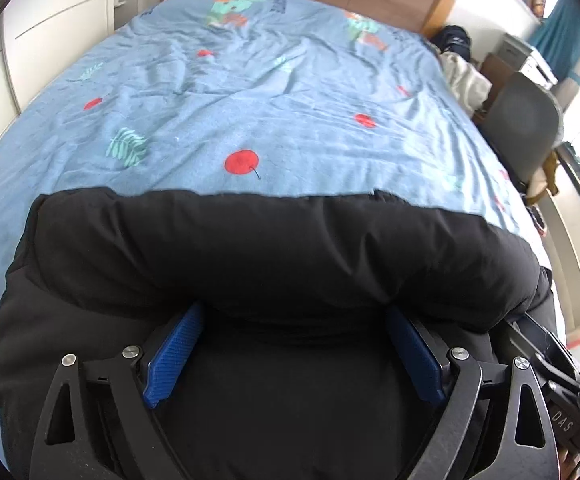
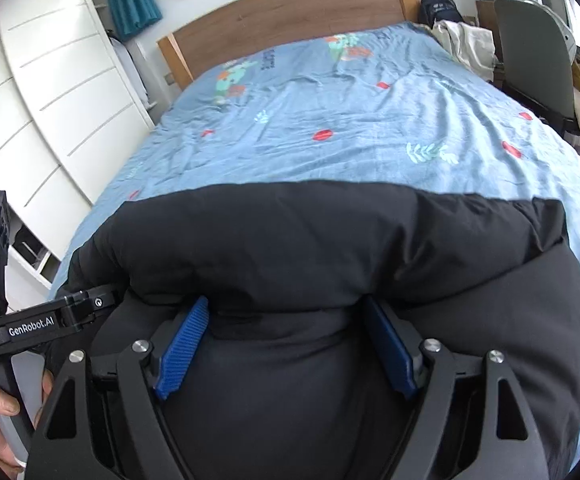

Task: Fold large clothes
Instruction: 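Press the folded jacket flat with both open grippers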

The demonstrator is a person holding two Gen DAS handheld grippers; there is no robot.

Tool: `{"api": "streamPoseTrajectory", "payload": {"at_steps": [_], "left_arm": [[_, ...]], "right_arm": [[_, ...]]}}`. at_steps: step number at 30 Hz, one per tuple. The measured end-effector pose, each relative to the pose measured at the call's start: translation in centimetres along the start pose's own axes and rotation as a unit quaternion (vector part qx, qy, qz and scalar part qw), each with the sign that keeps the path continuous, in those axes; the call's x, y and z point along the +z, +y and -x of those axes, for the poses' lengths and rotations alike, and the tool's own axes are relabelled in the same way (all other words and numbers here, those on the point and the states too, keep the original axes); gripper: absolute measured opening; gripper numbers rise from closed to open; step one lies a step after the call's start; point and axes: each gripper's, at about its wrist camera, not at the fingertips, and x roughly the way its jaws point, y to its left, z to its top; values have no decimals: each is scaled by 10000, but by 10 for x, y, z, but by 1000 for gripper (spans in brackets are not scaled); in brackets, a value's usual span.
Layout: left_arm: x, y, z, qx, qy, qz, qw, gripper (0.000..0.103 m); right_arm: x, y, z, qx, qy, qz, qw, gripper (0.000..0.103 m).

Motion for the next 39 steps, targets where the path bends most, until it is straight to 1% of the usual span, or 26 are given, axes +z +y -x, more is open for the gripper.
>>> {"api": "streamPoseTrajectory", "payload": {"at_steps": [3, 7, 11, 14, 16, 19, 20, 21, 22, 24, 25, 27, 29, 32, 35, 37, 39], "left_arm": [[17, -2, -21, 92, 164, 86, 9998, 93], [27, -4, -39, 184, 234, 67, 9995, 95], [31, 5, -41, 10, 316, 128, 9994, 96], [30, 24, -34, 58, 381, 85, 9992, 96], [29, 46, -31, 176, 452, 207, 9986, 96], [24, 87, -25, 361, 547, 567, 9962, 96], [21, 104, -22, 512, 578, 667, 9948, 96], [19, 116, -19, 648, 591, 745, 9934, 96], [17, 125, -16, 738, 599, 807, 9922, 96], [9, 149, -7, 935, 634, 1052, 9880, 96], [5, 161, -1, 1028, 657, 1153, 9858, 96], [-3, 173, 14, 1113, 541, 1217, 9848, 93], [-13, 179, 35, 1075, 326, 1193, 9865, 93], [-25, 177, 60, 947, 56, 1105, 9893, 93], [-39, 167, 84, 564, -211, 1051, 9926, 93], [-50, 157, 95, 89, -362, 1019, 9941, 93], [-59, 146, 98, -61, -386, 874, 9954, 93]], "right_arm": [[16, -9, -25, -101, 163, -97, 9998, 82], [29, -21, -51, -101, 318, -252, 9991, 84], [30, -36, -55, 100, 355, -491, 9981, 84], [28, -54, -47, 147, 362, -625, 9973, 84], [26, -76, -39, -36, 388, -733, 9966, 84], [22, -116, -29, -405, 476, -1061, 9924, 84], [20, -127, -27, -504, 546, -1123, 9909, 84], [18, -137, -26, -684, 629, -1141, 9891, 84], [16, -147, -22, -1000, 736, -1097, 9862, 84], [14, -158, -16, -1427, 878, -952, 9813, 84], [13, -164, -8, -1560, 885, -939, 9793, 84], [11, -171, 11, -1590, 748, -955, 9798, 84], [8, -171, 30, -1579, 598, -862, 9819, 84], [3, -153, 64, -1480, 283, -592, 9868, 84], [-1, -129, 90, -1279, 17, -386, 9910, 84], [-8, -106, 106, -1041, -169, -242, 9941, 84], [-18, -85, 112, -812, -194, -121, 9964, 84]]}}
